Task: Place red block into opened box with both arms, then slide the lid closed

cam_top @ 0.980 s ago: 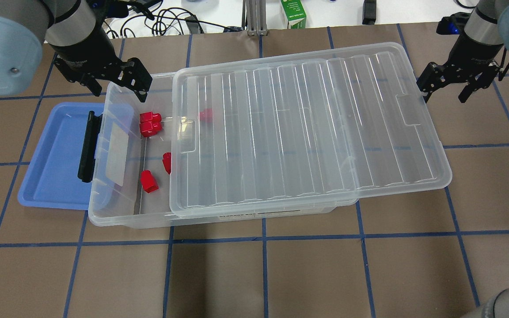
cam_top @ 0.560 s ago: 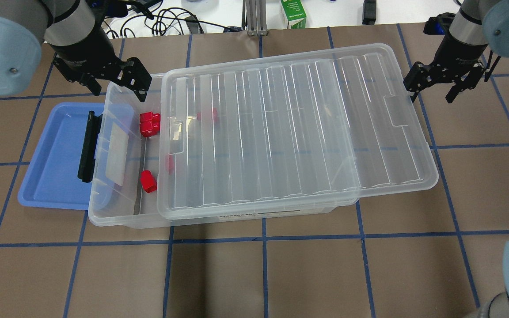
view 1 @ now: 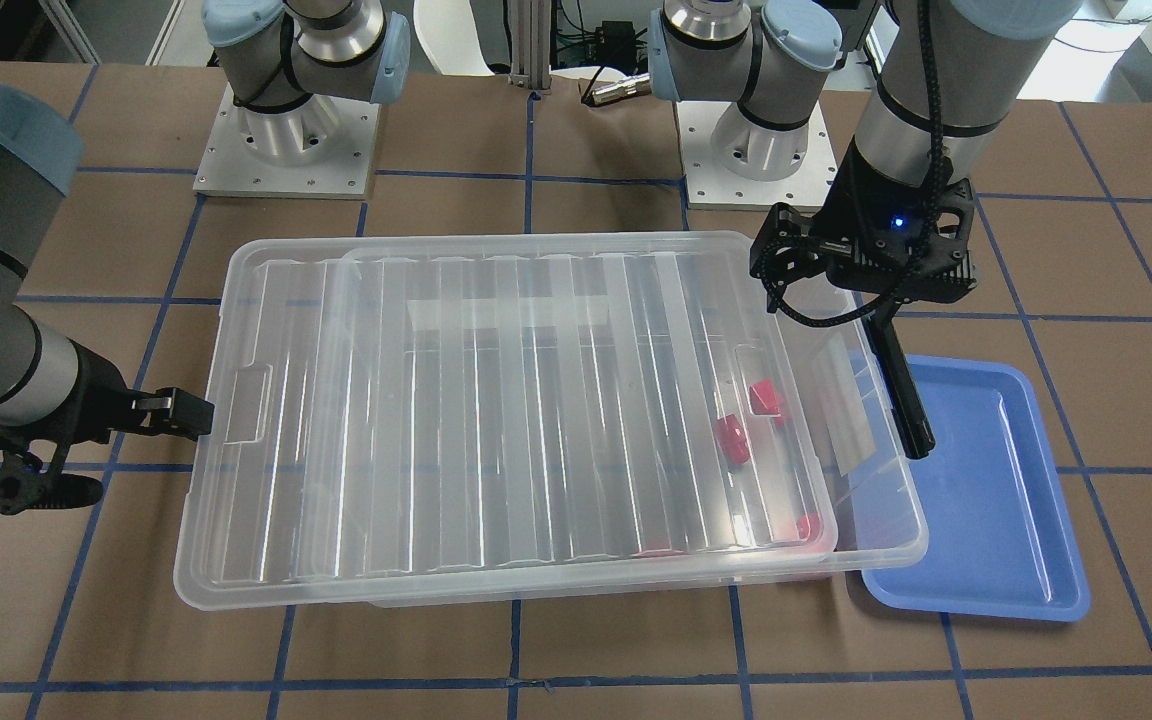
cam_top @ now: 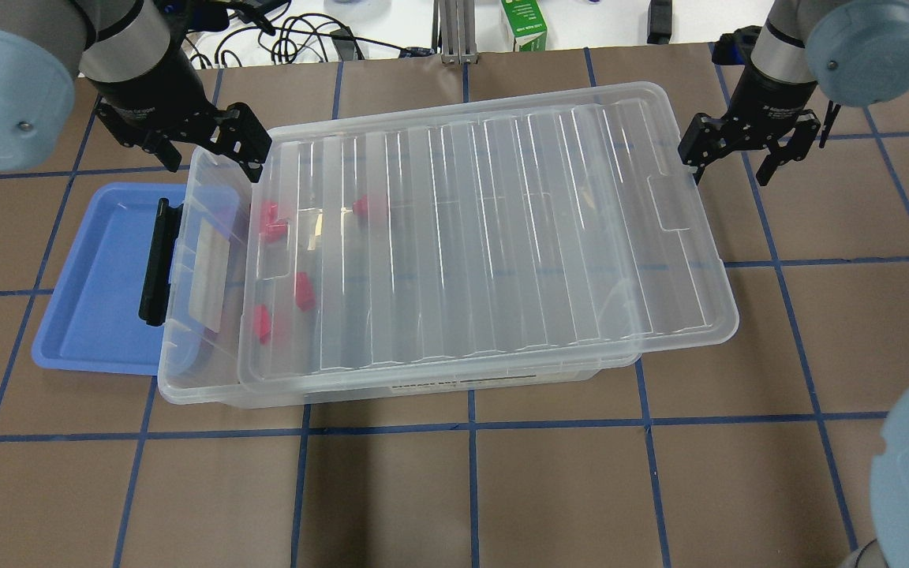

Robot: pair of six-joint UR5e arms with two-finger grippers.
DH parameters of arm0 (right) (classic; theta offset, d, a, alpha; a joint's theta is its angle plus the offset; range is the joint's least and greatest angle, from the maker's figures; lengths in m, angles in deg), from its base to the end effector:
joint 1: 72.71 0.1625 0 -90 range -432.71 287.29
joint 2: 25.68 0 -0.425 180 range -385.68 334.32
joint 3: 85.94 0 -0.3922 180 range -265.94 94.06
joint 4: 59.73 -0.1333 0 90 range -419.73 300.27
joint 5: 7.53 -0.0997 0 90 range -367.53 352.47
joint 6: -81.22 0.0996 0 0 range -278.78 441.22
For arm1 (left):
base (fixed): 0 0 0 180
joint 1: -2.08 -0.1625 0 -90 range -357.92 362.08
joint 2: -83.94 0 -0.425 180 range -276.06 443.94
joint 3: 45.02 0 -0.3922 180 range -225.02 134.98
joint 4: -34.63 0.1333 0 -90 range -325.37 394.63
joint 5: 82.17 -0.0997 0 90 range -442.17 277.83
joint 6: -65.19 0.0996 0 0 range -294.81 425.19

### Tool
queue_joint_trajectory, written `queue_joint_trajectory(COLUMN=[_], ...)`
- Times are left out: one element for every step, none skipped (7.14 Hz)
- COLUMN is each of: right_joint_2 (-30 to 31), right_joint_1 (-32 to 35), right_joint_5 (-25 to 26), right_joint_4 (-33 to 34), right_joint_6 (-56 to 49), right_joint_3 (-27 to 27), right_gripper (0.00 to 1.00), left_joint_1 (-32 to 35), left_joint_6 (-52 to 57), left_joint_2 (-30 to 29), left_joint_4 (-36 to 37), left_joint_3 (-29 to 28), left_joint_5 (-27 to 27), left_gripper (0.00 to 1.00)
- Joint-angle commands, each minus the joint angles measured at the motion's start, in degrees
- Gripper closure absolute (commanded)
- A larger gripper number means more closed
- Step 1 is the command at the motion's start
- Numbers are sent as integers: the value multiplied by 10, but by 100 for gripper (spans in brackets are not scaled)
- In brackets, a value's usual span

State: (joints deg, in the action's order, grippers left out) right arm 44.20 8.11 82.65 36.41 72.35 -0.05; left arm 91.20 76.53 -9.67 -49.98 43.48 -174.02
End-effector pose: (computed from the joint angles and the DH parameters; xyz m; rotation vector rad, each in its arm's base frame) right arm 0.0349 -0.6178 0.3382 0.0080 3.1063 0.2657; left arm -0.1220 -0.5259 0.4785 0.2814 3.0895 -0.0830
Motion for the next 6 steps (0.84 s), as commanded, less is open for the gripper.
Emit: queue_joint_trajectory(right_joint_2=[-1,0,-2,-4,-4,-4], right_joint_1=[29,31,36,40,40,40], right_joint_5=[-9,-23,-23,-22,-22,-22], right_joint_4=[0,-1,-1,-1,-1,-1], right_joint_6=[38,47,54,54,54,54], right_joint_3=[1,2,2,2,2,-5], right_gripper=[0,0,0,0,0,0], left_joint_1=[0,0,0,0,0,0], left_joint_6=[0,0,1,1,1,0], left_joint_2=[2,3,2,3,2,2], left_joint_4=[-3,-3,-4,-4,-4,-4], left_joint_3=[0,0,0,0,0,0], left_joint_5=[0,-1,-9,-9,-9,-9], left_gripper=[0,0,0,0,0,0])
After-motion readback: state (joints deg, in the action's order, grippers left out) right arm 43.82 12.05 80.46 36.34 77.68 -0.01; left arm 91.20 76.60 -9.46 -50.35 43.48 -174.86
